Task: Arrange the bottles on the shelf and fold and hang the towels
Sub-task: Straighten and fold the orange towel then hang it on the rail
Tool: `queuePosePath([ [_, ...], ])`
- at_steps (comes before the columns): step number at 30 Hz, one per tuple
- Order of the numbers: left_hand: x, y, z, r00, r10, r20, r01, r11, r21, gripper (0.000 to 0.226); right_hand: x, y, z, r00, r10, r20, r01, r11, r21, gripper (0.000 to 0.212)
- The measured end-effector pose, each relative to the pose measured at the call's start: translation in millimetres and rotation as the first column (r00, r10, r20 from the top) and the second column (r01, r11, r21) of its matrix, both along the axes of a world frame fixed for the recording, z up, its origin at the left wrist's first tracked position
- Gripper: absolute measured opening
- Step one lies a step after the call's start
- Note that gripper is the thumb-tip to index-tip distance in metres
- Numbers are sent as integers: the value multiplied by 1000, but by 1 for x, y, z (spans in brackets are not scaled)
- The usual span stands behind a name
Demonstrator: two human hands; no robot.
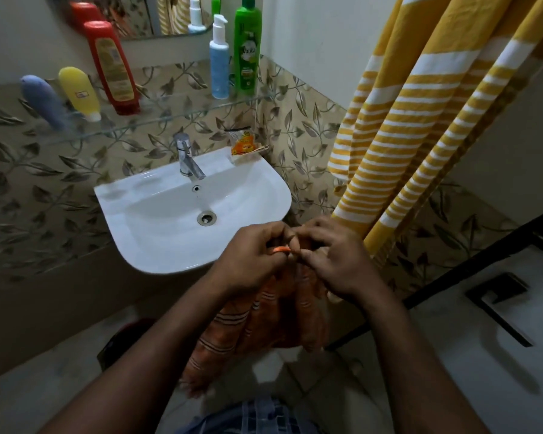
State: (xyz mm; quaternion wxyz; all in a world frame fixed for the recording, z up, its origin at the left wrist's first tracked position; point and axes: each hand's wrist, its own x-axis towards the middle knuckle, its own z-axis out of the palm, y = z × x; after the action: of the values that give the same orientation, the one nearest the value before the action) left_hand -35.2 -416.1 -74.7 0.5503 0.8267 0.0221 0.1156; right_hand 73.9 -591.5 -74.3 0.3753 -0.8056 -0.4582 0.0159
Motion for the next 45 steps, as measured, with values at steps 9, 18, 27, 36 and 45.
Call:
queuePosePath([
  [9, -10, 22, -4, 985, 126, -119, -139, 984, -114, 20, 10, 7, -9, 986, -149, -67, 158, 975, 154, 11],
  [18, -35, 47, -5, 742, -564, -363, 341, 783, -520, 20, 36, 5, -4, 867, -499, -8, 484, 837, 257, 11],
  [27, -28, 35, -12, 957, -87, -278, -65, 867, -495, 40, 32, 7, 1, 854, -518, -48, 506, 808, 302, 10],
  [36, -23, 38, -23, 877, 33, -479, 42, 988, 145, 18, 34, 4, 2, 809, -575, -122, 580, 746, 327, 8],
  [45, -27, 26, -14, 947, 142, -287, -251, 886, -389, 32, 37, 2, -13, 765, -582, -277, 631, 763, 140, 1],
])
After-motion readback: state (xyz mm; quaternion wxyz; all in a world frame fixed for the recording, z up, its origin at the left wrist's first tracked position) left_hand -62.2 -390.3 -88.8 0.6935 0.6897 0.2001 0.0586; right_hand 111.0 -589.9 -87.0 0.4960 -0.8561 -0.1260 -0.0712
